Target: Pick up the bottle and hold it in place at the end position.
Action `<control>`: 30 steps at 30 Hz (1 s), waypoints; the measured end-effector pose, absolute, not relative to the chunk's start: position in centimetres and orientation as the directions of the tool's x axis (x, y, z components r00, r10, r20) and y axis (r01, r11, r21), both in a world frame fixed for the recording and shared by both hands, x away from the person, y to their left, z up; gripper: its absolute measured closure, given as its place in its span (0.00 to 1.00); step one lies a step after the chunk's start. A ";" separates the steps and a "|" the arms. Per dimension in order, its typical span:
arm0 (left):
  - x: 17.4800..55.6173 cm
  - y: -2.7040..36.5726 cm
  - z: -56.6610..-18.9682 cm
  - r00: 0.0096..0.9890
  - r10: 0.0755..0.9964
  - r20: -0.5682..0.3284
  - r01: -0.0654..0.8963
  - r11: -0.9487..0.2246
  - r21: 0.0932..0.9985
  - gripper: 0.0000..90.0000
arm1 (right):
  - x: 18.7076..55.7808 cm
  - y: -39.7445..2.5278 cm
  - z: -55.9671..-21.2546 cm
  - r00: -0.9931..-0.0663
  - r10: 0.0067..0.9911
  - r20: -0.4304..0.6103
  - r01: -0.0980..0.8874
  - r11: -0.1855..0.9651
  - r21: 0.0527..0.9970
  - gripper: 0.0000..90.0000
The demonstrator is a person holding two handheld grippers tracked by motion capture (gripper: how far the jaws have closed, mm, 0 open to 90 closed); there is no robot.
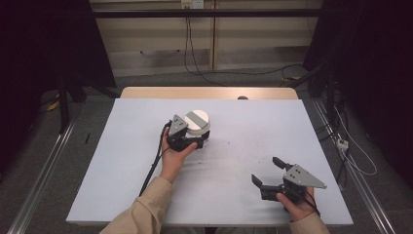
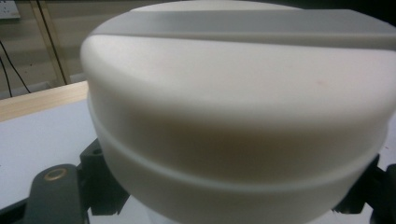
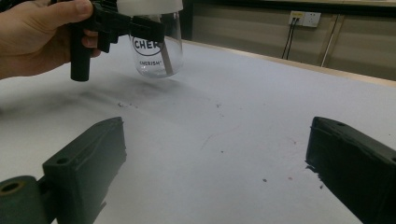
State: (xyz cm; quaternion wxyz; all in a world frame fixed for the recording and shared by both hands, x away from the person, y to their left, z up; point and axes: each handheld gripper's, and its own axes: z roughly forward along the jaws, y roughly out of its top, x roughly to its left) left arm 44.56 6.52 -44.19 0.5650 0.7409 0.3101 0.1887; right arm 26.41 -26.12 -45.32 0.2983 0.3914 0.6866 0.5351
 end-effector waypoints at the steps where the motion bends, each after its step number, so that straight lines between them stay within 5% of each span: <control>1: 44.6 6.5 -44.2 0.736 0.673 -0.072 0.250 -0.171 0.953 0.20 | 26.4 -26.1 -45.3 -0.516 0.857 0.009 0.218 0.121 0.968 0.05; 30: 45.1 4.0 -45.0 0.766 0.641 -0.037 0.241 -0.233 0.942 0.20 | 26.5 -26.2 -45.4 -0.512 0.859 0.015 0.224 0.117 0.967 0.05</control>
